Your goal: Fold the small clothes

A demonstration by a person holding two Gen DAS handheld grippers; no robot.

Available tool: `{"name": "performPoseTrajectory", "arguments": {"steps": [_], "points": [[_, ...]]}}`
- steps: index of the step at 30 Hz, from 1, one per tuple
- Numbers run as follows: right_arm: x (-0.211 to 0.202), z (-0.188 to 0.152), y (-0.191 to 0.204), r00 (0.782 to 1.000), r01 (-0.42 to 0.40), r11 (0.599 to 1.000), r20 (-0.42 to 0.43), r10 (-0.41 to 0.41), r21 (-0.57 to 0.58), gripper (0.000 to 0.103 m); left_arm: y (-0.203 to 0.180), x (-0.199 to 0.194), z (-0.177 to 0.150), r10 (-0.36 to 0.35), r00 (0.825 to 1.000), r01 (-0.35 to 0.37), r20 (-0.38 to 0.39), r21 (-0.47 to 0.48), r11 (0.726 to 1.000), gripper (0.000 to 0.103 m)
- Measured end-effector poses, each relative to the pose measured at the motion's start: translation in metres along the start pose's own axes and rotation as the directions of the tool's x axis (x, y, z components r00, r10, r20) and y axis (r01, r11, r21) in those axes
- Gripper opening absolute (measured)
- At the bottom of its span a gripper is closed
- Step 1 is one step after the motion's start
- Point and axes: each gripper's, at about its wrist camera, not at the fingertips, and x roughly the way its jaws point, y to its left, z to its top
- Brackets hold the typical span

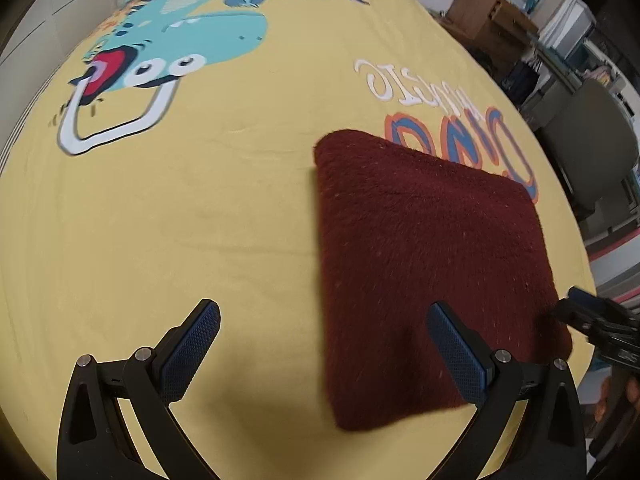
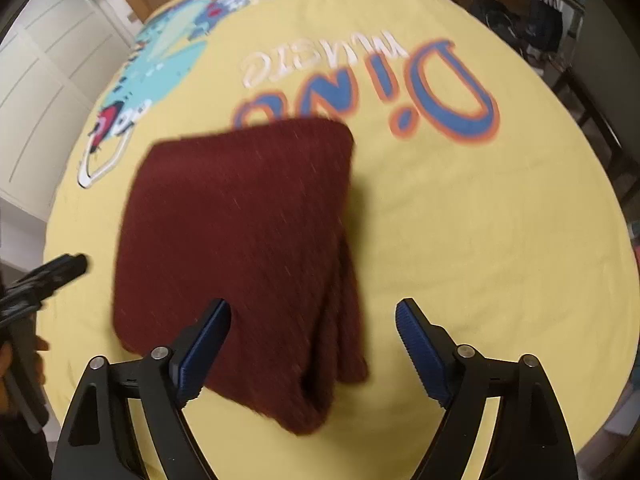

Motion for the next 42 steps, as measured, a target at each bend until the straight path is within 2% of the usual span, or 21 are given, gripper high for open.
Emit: {"name": "performPoseTrajectory", "arguments": {"steps": [2, 5, 9, 13, 17, 21, 24, 27, 29, 31, 32, 34, 35, 37, 40, 42], "points": [[0.004, 0.008, 0.006, 0.999, -0.030, 1.000, 0.013, 0.030, -0.002, 0.103, -0.006, 0.015, 0.005, 0.003, 0.999, -0.003, -0.040, 0.006, 1.000, 0.102], [0.026, 0.016, 0.012, 0.998, -0.053, 0.999, -0.026, 0.053, -0.005, 0.103, -0.011, 0.038, 0.008, -0.014, 0.996, 0.013, -0.092, -0.017, 1.000, 0.102], [0.059, 0.014, 0.008, 0.996, -0.041, 0.999, -0.085, 0.041, 0.003, 0.103, -0.016, 0.062, 0.008, -0.052, 0.987, 0.046, -0.149, -0.044, 0.998, 0.102], [0.088, 0.004, -0.006, 0.991, -0.060, 0.998, -0.120, 0.063, 0.036, 0.103, -0.023, 0.074, 0.003, -0.031, 0.987, 0.028, -0.157, -0.020, 0.999, 0.102], [0.100, -0.002, -0.018, 0.984, -0.120, 0.989, -0.123, 0.130, 0.084, 0.103, -0.027, 0.080, -0.003, -0.007, 0.991, 0.010, -0.137, 0.027, 1.000, 0.103], [0.105, -0.003, -0.020, 0.983, -0.127, 0.988, -0.125, 0.138, 0.091, 0.102, -0.029, 0.085, -0.010, 0.006, 0.992, -0.001, -0.128, 0.042, 0.999, 0.103], [0.106, -0.002, -0.016, 0.982, -0.131, 0.988, -0.128, 0.141, 0.078, 0.098, -0.034, 0.084, -0.018, 0.049, 0.994, -0.043, -0.094, 0.070, 0.997, 0.103], [0.107, -0.001, -0.014, 0.972, -0.179, 0.980, -0.138, 0.191, 0.091, 0.084, -0.043, 0.083, -0.021, 0.100, 0.992, -0.093, -0.071, 0.103, 0.990, 0.103], [0.107, -0.001, -0.013, 0.969, -0.193, 0.977, -0.142, 0.205, 0.094, 0.076, -0.044, 0.084, -0.023, 0.104, 0.992, -0.097, -0.068, 0.108, 0.989, 0.102], [0.105, 0.000, -0.013, 0.964, -0.212, 0.972, -0.142, 0.224, 0.099, 0.068, -0.040, 0.085, -0.024, 0.044, 0.995, -0.037, -0.084, 0.082, 0.996, 0.089], [0.104, 0.000, -0.013, 0.963, -0.220, 0.970, -0.138, 0.233, 0.101, 0.063, -0.039, 0.085, -0.025, 0.032, 0.996, -0.025, -0.084, 0.079, 0.997, 0.085], [0.101, -0.001, -0.012, 0.962, -0.232, 0.967, -0.126, 0.244, 0.104, 0.055, -0.039, 0.081, -0.026, 0.015, 0.997, -0.008, -0.075, 0.102, 0.995, 0.069], [0.099, -0.001, -0.011, 0.962, -0.232, 0.968, -0.121, 0.243, 0.100, 0.051, -0.040, 0.079, -0.027, 0.014, 0.997, -0.006, -0.071, 0.109, 0.994, 0.065], [0.094, -0.002, -0.008, 0.967, -0.223, 0.970, -0.106, 0.232, 0.092, 0.048, -0.040, 0.073, -0.026, 0.004, 0.998, 0.003, -0.063, 0.112, 0.994, 0.054], [0.082, 0.000, -0.003, 0.971, -0.222, 0.972, -0.077, 0.228, 0.079, 0.045, -0.036, 0.061, -0.025, -0.025, 0.998, 0.032, -0.059, 0.126, 0.992, 0.045], [0.071, 0.001, 0.001, 0.971, -0.228, 0.971, -0.051, 0.232, 0.067, 0.043, -0.033, 0.046, -0.022, -0.072, 0.996, 0.078, -0.055, 0.118, 0.990, 0.042]]}}
